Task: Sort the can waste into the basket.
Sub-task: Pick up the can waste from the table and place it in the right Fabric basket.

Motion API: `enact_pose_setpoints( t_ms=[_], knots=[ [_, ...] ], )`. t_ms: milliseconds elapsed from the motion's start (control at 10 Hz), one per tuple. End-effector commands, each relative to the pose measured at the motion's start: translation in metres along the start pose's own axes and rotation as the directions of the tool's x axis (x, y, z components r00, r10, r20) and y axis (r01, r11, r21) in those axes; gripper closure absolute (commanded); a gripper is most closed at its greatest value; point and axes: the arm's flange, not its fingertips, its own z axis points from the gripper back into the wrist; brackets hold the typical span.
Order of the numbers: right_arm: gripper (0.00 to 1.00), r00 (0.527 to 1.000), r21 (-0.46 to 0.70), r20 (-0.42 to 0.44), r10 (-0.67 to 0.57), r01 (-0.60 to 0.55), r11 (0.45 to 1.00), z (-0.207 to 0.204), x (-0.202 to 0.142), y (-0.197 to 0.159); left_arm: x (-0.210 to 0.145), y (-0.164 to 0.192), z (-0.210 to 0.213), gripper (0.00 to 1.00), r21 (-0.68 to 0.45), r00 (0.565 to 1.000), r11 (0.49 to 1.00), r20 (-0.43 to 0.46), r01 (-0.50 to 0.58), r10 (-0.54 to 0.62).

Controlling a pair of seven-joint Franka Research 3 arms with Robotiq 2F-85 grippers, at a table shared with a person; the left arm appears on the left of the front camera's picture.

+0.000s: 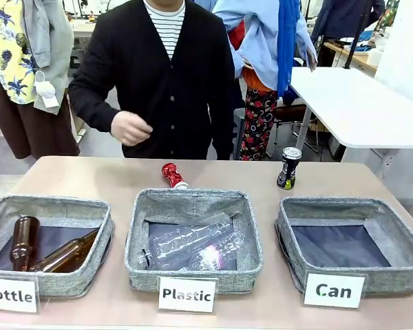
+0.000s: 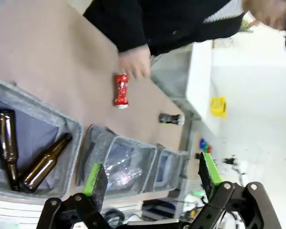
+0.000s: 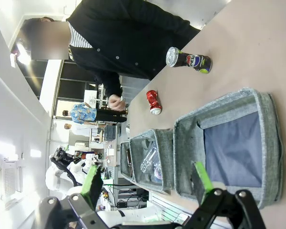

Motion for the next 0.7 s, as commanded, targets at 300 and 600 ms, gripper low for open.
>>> enact_pose_setpoints(
  t_ms=[300, 600],
  knots=[
    [0.0, 1.0, 0.018, 0.012, 0.013, -0.013, 1.0, -0.001, 0.001, 0.001, -0.024, -0.093, -0.151, 0.0, 0.39, 0.967, 0.885, -0.111, 0.253, -0.227],
    [0.0, 1.0, 0.018, 0.012, 0.013, -0.013, 1.0, -0.001, 0.001, 0.001, -0.073, -0.13, -0.276, 0.0, 0.494, 0.893, 0.747, -0.174, 0.445, -0.416]
  ],
)
